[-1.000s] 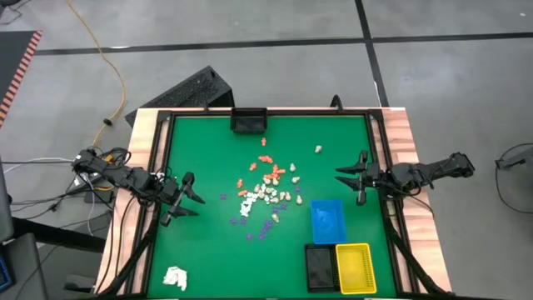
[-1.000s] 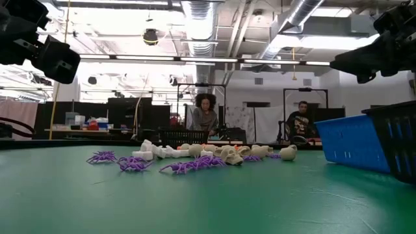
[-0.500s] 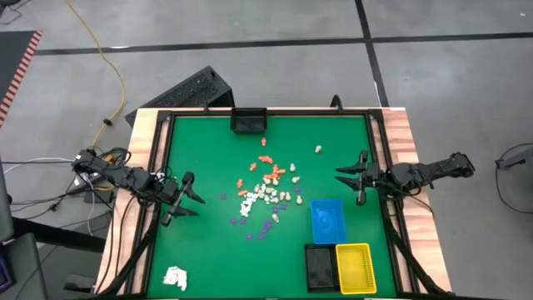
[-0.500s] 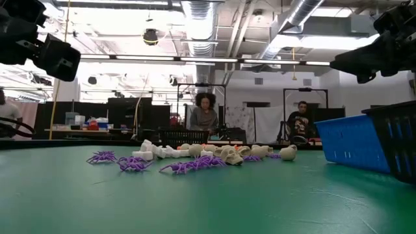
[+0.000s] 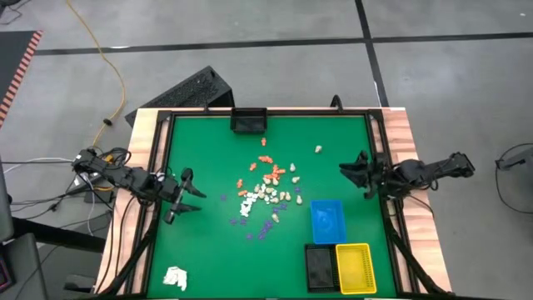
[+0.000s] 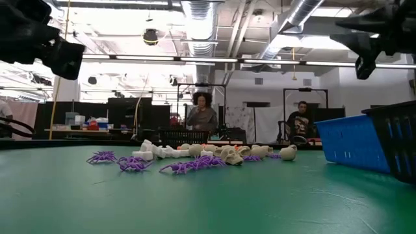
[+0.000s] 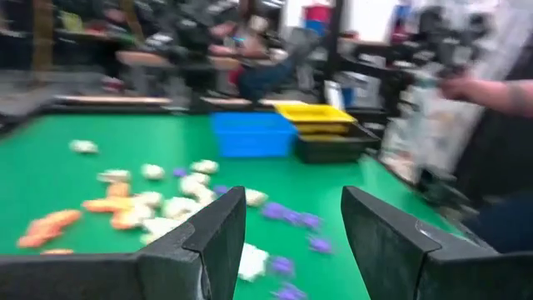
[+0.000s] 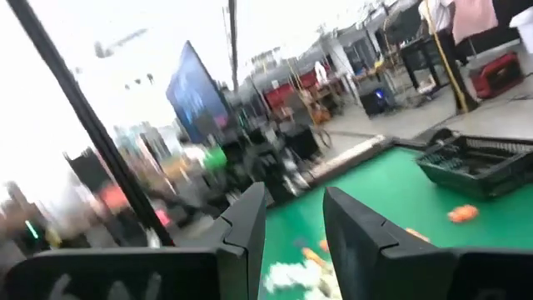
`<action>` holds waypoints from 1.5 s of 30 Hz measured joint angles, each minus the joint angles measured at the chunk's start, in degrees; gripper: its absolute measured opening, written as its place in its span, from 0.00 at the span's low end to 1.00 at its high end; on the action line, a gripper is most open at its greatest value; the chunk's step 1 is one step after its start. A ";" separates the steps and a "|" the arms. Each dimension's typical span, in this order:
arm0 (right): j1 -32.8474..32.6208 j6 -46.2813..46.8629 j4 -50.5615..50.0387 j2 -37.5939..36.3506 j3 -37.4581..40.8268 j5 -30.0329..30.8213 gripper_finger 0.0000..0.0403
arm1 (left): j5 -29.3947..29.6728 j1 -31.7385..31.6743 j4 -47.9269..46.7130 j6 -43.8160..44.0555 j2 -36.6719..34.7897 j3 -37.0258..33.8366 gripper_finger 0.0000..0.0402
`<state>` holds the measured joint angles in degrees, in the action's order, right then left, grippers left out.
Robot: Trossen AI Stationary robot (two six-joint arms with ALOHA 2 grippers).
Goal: Sort Halloween decoration
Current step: Put the gray skull toy into the top black bin
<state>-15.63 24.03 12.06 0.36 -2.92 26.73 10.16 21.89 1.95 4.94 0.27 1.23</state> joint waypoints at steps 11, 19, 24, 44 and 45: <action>2.90 -8.53 1.70 0.05 -0.34 1.66 0.31 | 11.41 -0.02 5.96 5.50 0.00 0.00 0.47; 8.49 -12.02 -8.69 10.51 -6.50 12.77 0.32 | 23.25 -0.02 9.37 7.08 -0.02 0.00 0.47; 13.63 -11.90 -10.70 22.76 -9.49 17.02 0.38 | 29.48 -0.02 7.89 12.30 -0.02 0.00 0.47; 29.67 12.03 -0.48 67.16 -19.20 13.70 0.64 | 31.48 -0.02 6.84 15.40 -0.01 0.00 0.47; 29.66 13.40 -0.38 69.08 -20.21 13.72 0.64 | 31.53 -0.02 6.52 15.77 0.00 0.00 0.47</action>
<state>14.02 37.42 11.68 69.44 -23.13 40.44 41.69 21.87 8.47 20.71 0.27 1.23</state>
